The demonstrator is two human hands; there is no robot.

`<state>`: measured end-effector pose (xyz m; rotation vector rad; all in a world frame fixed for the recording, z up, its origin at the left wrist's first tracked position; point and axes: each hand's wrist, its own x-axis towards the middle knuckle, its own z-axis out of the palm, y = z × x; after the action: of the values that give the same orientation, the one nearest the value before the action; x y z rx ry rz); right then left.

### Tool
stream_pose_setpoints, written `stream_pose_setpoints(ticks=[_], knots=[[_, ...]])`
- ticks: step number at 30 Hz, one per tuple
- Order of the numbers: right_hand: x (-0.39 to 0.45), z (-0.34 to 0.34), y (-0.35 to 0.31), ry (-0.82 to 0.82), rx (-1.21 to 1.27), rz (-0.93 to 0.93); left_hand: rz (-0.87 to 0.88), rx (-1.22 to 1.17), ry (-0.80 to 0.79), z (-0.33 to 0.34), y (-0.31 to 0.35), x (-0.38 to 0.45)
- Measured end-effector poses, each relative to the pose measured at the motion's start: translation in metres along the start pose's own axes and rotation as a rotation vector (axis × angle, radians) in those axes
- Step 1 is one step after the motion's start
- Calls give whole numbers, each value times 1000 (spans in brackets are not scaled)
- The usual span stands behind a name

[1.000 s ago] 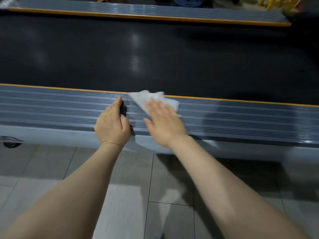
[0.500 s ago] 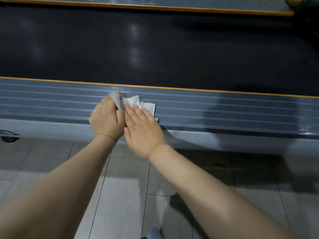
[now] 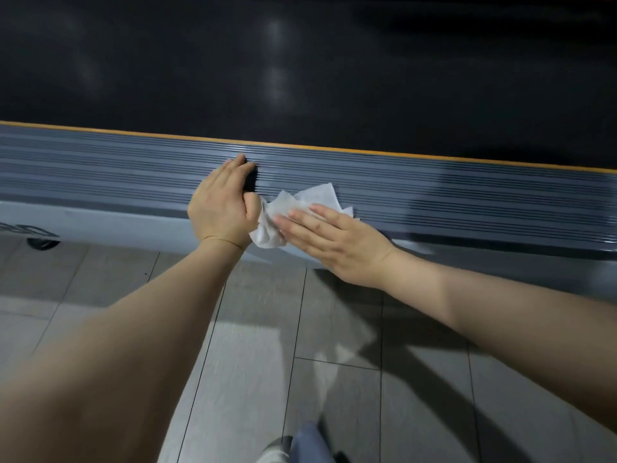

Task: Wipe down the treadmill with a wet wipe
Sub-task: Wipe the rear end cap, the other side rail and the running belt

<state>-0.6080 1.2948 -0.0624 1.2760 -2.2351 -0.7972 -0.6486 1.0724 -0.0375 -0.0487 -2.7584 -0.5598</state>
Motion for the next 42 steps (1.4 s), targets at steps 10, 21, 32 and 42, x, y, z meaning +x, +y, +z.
stream_pose_setpoints(ticks=[10,21,32,42], knots=[[-46,50,-65,-403,11,-357,-17,-4,27,-1,2,-5],[-100,28,-31,-446,-683,-908,-8,0,34,2,0,-4],[-149,43,6,-202,-374,-401,-8,17,48,1,2,-5],[-204,23,29,-272,141,-57,193,101,-178,-8,35,-6]])
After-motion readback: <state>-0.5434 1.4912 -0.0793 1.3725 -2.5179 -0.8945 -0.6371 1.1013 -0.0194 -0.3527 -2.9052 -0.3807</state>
